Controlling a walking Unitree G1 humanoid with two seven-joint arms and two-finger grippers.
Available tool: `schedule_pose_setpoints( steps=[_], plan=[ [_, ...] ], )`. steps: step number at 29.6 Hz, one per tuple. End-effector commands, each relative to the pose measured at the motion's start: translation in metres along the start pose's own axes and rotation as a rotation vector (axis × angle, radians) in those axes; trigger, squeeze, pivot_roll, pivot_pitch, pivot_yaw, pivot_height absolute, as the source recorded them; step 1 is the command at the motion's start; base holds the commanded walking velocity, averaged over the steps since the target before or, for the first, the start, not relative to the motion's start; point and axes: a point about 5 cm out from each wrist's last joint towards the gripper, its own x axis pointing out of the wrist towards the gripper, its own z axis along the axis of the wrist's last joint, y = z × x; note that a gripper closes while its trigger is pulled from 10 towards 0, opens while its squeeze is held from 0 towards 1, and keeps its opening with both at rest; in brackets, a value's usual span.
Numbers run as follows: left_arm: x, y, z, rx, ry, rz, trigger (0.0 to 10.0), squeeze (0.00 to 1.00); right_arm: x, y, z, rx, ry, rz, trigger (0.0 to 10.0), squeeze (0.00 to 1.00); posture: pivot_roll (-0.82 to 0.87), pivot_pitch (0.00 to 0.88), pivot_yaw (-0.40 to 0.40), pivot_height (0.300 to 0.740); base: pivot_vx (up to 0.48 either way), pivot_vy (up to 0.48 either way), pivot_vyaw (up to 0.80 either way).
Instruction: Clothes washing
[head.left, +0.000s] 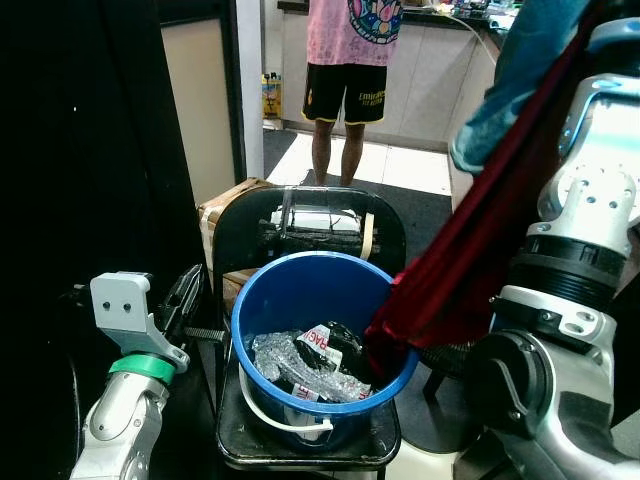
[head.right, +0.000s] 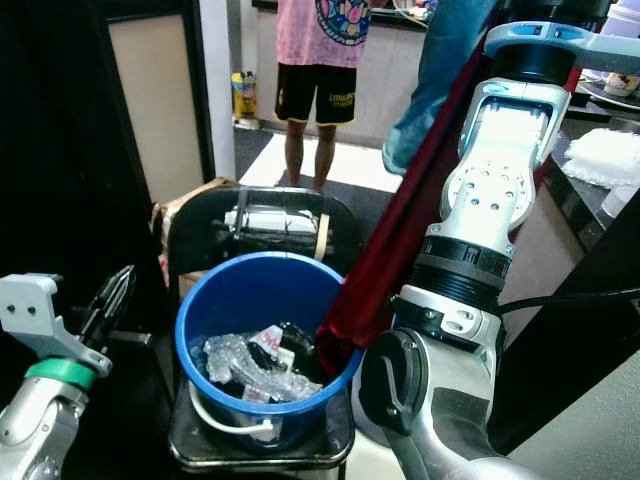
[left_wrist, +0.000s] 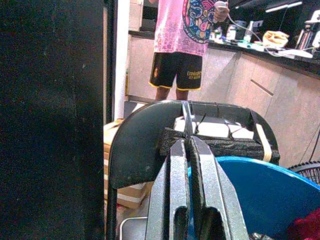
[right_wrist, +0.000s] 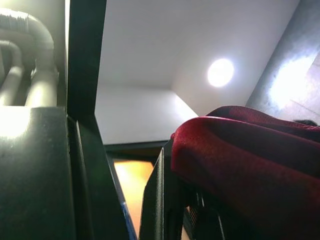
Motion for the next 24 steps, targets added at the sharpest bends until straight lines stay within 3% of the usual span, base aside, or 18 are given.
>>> schedule_pose_setpoints(
  steps=[1, 5, 6, 7, 8, 9, 10, 11, 12, 14, 16, 18, 24],
  plan=[
    [0.0, -0.001, -0.001, -0.009, -0.004, 0.005, 10.0, 0.0, 0.004, 0.005, 0.006, -0.043, -0.017, 0.03, 0.0, 0.0, 0.02, 0.0, 0.002, 0.74, 0.0, 0.0, 0.0],
    [0.003, 0.0, -0.001, 0.003, -0.006, 0.003, 10.0, 0.0, -0.002, -0.009, 0.0, -0.13, 0.056, -0.044, 0.0, 0.0, 0.02, 0.0, 0.003, 0.74, 0.0, 0.0, 0.0],
    [0.004, 0.0, -0.003, 0.026, 0.01, -0.003, 10.0, 0.0, -0.01, -0.019, -0.009, -0.219, 0.146, -0.091, 0.0, 0.0, 0.02, 0.0, 0.005, 0.74, 0.0, 0.0, 0.0],
    [0.004, 0.0, -0.003, 0.026, 0.01, -0.003, 10.0, 0.0, -0.01, -0.019, -0.009, -0.219, 0.146, -0.091, 0.0, 0.0, 0.02, 0.0, 0.005, 0.74, 0.0, 0.0, 0.0],
    [0.004, 0.0, -0.008, 0.045, 0.047, 0.005, 10.0, 0.0, -0.027, -0.032, -0.026, -0.334, 0.317, -0.121, 0.1, 0.0, 0.02, 0.0, 0.006, 0.74, 0.0, 0.0, 0.0],
    [0.004, 0.0, -0.008, 0.045, 0.047, 0.005, 10.0, 0.0, -0.027, -0.032, -0.026, -0.334, 0.317, -0.121, 0.1, 0.0, 0.02, 0.0, 0.006, 0.74, 0.0, 0.0, 0.0],
    [0.003, 0.001, -0.016, 0.071, 0.099, 0.019, 10.0, 0.0, -0.051, -0.047, -0.044, -0.452, 0.511, -0.155, 2.7, 0.0, 0.02, 0.0, 0.006, 0.74, 0.0, 0.0, 0.0],
    [0.003, 0.001, -0.016, 0.071, 0.099, 0.019, 10.0, 0.0, -0.051, -0.047, -0.044, -0.452, 0.511, -0.155, 2.7, 0.0, 0.02, 0.0, 0.006, 0.74, 0.0, 0.0, 0.0],
    [0.002, 0.002, -0.022, 0.077, 0.143, 0.037, 10.0, 0.0, -0.082, -0.062, -0.058, -0.525, 0.692, -0.186, 10.0, 0.0, 0.02, 0.0, 0.006, 0.74, 0.0, 0.0, 0.0],
    [0.002, 0.002, -0.022, 0.077, 0.143, 0.037, 10.0, 0.0, -0.082, -0.062, -0.058, -0.525, 0.692, -0.186, 10.0, 0.0, 0.02, 0.0, 0.006, 0.74, 0.0, 0.0, 0.0],
    [0.002, -0.001, -0.029, 0.085, 0.203, 0.046, 10.0, 0.0, -0.139, -0.083, -0.068, -0.516, 0.878, -0.307, 10.0, 0.0, 0.03, 0.0, -0.001, 0.74, 0.0, 0.0, 0.0],
    [0.003, -0.003, -0.029, 0.094, 0.217, 0.036, 10.0, 0.0, -0.162, -0.088, -0.068, -0.489, 0.919, -0.369, 10.0, 0.0, 0.03, 0.0, -0.002, 0.74, 0.0, 0.0, 0.0],
    [0.007, -0.003, -0.024, 0.088, 0.215, 0.044, 10.0, 0.0, -0.162, -0.086, -0.063, -0.492, 0.874, -0.393, 10.0, 0.0, 0.03, 0.0, 0.001, 0.74, 0.0, 0.0, 0.0]
  ],
)
